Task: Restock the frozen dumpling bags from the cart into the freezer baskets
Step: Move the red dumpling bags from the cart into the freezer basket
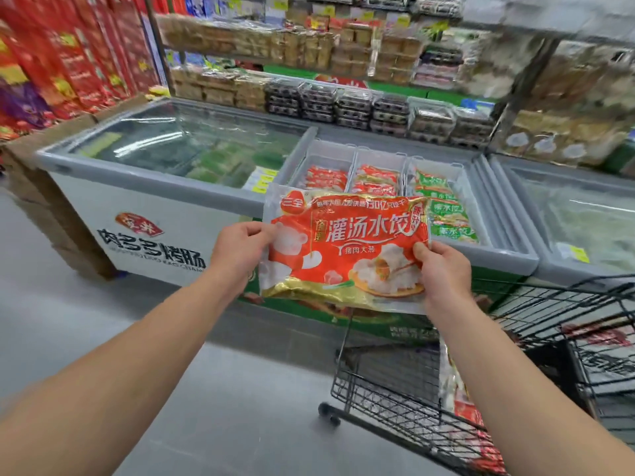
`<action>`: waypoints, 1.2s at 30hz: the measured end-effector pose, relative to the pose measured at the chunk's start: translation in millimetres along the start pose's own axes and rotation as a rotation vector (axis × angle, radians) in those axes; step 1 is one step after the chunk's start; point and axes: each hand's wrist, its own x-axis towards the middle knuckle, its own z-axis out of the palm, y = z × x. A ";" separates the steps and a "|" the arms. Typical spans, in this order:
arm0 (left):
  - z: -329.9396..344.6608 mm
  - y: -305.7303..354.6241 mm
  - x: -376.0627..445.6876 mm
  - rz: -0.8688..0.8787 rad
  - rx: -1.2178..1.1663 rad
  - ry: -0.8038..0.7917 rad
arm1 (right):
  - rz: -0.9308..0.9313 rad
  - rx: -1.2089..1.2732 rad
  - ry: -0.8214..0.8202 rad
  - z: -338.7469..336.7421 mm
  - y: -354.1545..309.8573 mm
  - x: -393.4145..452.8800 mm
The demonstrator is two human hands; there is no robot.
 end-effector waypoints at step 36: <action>-9.1 -17.9 436.6 -0.311 0.133 -0.138 | 0.266 -0.006 0.062 288.7 -16.2 303.4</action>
